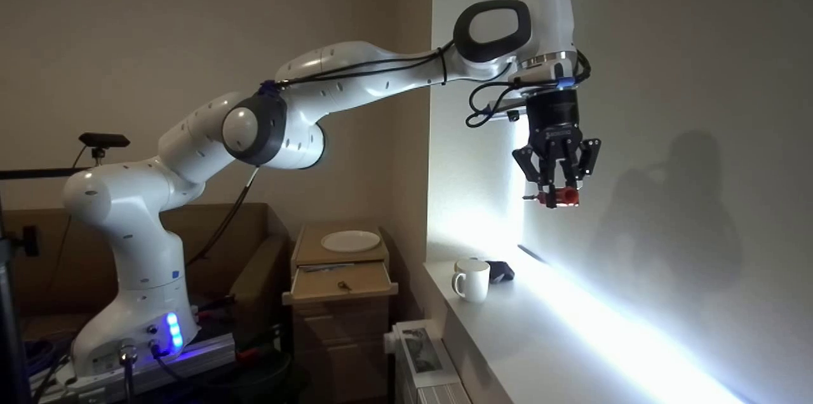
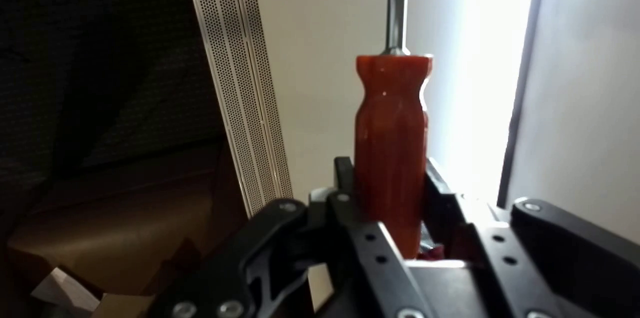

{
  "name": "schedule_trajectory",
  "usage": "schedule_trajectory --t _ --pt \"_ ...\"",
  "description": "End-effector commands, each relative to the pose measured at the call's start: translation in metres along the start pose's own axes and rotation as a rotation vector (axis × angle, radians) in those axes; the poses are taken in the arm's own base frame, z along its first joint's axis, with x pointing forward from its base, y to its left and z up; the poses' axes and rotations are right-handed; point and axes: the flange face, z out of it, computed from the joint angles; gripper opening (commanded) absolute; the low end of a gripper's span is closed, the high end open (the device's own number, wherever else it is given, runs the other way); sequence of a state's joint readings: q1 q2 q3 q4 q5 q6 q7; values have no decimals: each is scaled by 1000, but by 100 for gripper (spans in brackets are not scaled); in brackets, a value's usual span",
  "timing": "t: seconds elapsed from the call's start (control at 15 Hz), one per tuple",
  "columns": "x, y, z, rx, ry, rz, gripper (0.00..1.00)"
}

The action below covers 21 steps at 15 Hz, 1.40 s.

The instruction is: Put the screwdriver on the open drawer

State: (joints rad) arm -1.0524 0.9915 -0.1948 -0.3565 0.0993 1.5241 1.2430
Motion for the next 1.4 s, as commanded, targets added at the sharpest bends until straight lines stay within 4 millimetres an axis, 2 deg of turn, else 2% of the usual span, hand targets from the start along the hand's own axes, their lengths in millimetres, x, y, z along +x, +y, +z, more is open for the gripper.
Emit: schedule_trajectory --t 0.0,0.27,0.4,0.6,0.8,1.0,1.07,1.33 --pt "-14 -5 10 -25 17 -42 8" --pt "-70 -21 16 -38 52 -279 8" --pt "-99 -24 4 -37 37 -389 8" --pt "-130 -28 -7 -31 39 -557 8" --pt "-145 -30 -11 -29 41 -725 8" --pt "-147 -39 -18 36 104 -863 8" --pt "-149 -36 -8 5 68 -785 33" --pt "-149 -40 -11 31 87 -837 33"
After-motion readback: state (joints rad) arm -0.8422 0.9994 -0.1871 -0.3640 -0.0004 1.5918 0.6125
